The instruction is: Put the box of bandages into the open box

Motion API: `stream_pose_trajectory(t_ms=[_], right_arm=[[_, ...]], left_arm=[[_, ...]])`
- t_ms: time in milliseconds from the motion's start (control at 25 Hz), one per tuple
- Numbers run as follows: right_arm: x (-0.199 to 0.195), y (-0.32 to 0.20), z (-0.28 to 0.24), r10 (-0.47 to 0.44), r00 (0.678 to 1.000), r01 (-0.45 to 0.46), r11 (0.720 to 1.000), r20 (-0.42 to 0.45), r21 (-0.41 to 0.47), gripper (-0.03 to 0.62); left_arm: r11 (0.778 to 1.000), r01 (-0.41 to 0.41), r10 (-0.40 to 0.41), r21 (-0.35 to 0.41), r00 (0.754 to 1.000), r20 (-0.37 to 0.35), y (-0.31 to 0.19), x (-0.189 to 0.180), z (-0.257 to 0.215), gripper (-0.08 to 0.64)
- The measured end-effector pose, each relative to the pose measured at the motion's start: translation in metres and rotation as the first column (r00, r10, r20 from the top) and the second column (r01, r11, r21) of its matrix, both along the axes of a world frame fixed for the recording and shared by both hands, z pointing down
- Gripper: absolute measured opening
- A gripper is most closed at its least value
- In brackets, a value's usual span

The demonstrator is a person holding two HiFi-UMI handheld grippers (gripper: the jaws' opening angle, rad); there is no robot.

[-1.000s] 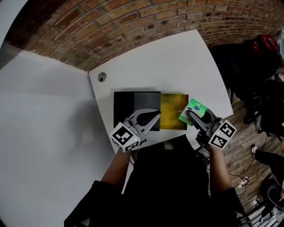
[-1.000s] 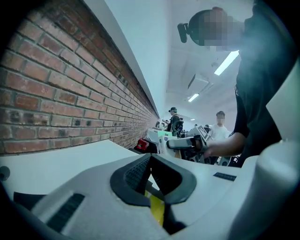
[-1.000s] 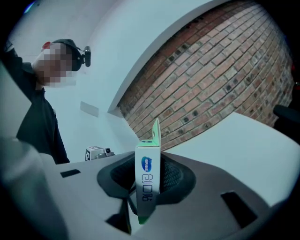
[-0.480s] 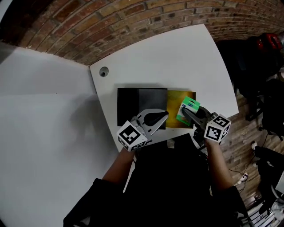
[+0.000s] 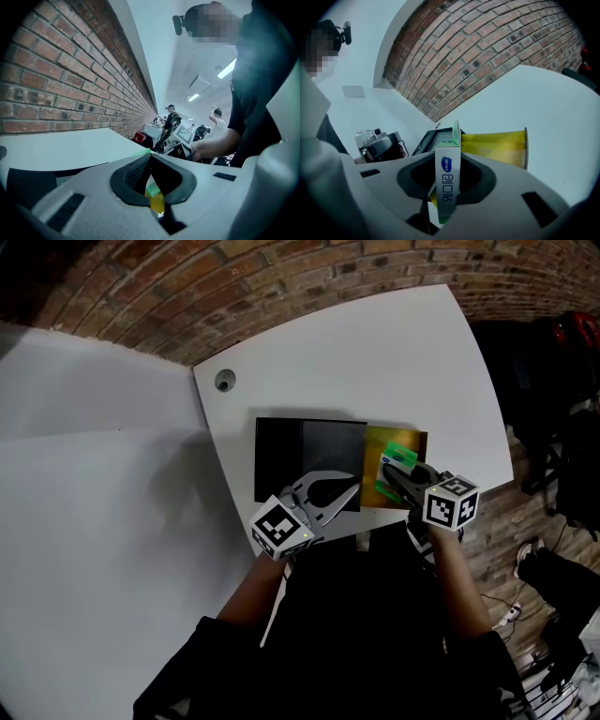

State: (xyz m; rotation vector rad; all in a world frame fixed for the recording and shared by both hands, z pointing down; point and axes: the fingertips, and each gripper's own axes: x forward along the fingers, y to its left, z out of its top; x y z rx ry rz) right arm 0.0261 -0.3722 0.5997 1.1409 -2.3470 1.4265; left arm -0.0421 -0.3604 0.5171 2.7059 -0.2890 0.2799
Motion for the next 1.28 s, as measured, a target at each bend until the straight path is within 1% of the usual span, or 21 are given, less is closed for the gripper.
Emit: stream_pose_trajectory(t_ms=[280, 560, 1120, 1280], right_arm=[[-0.009, 0.001, 0.026, -0.018, 0.998, 0.013, 0.995, -0.055, -0.099, 0.095], [-0.013, 0.001, 0.044, -0.032, 0.993, 0.015, 0.989, -0.113, -0.147, 0.097], [-0.017, -0.001, 0.055, -0.041, 0.984, 0.011, 0.985, -0.171, -0.173, 0.103], [-0.02, -0.002, 0.055, -0.055, 0.981, 0.022, 0.985, -0.188, -0.171, 0.13]], left_arm=[[1.0, -0.008, 0.007, -0.02, 1.0, -0.008, 0.003, -0.006, 0.005, 0.015], [0.999, -0.013, 0.013, -0.042, 1.0, -0.003, 0.005, -0.011, 0.013, 0.015], [0.999, -0.018, 0.017, -0.046, 1.0, -0.014, 0.01, -0.012, 0.015, 0.015], [0.999, -0.019, 0.018, -0.045, 1.0, -0.011, 0.012, -0.013, 0.017, 0.015]])
